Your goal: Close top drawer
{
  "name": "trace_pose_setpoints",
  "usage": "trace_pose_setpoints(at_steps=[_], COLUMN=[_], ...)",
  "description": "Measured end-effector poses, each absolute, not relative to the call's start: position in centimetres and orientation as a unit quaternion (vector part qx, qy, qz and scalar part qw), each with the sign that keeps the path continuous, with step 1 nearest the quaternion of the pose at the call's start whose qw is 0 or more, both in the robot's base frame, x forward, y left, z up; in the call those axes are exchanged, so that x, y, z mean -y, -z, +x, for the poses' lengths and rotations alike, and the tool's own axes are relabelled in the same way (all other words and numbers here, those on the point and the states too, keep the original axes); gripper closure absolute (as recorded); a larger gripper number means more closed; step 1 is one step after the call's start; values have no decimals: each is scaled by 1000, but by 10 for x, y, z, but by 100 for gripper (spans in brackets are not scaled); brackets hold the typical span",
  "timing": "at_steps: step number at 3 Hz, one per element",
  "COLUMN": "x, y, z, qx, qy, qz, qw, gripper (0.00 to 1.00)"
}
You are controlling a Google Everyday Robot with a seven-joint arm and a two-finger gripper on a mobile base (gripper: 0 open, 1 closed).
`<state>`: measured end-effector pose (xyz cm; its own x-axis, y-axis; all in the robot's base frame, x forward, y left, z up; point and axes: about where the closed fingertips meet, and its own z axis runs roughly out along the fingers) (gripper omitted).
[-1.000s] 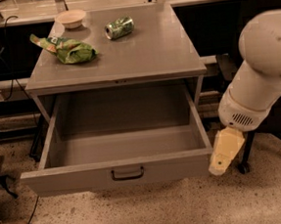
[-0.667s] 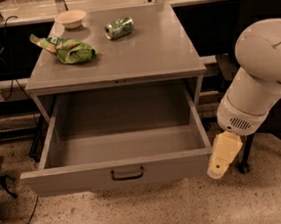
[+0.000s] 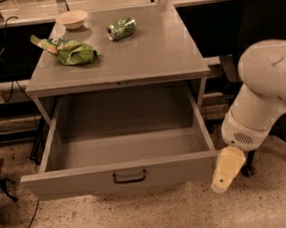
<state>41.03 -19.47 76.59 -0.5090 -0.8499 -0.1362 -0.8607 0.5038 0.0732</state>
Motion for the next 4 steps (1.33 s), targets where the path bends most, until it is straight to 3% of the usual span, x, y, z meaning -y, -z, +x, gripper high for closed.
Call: trace_pose_setpoints(at_steps=[2,4], x=[195,154], y=[-696,-655], z=[372,398], qx=[-882,-874], qy=[-101,-121], qz=[-461,-466], qw=[-6,57], gripper=[51,97])
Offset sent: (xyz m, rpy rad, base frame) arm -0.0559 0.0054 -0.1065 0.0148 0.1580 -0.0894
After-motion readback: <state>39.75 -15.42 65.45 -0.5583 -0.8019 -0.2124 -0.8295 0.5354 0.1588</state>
